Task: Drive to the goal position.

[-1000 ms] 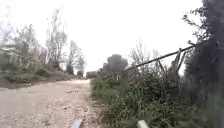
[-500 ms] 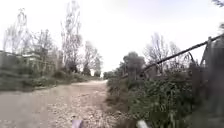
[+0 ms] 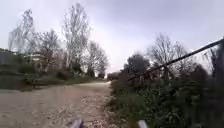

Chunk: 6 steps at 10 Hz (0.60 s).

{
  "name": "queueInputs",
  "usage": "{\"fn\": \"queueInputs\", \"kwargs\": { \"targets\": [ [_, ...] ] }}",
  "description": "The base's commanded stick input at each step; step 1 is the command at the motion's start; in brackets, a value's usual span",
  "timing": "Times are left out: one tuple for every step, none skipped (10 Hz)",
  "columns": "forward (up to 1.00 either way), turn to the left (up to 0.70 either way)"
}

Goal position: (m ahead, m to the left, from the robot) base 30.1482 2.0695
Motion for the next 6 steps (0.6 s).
{"fn": "queueInputs", "kwargs": {
  "targets": [
    [0.68, 0.0],
    [0.68, 0.0],
    [0.68, 0.0],
    [0.67, 0.0],
    [0.67, 0.0],
    [0.68, 0.0]
  ]
}}
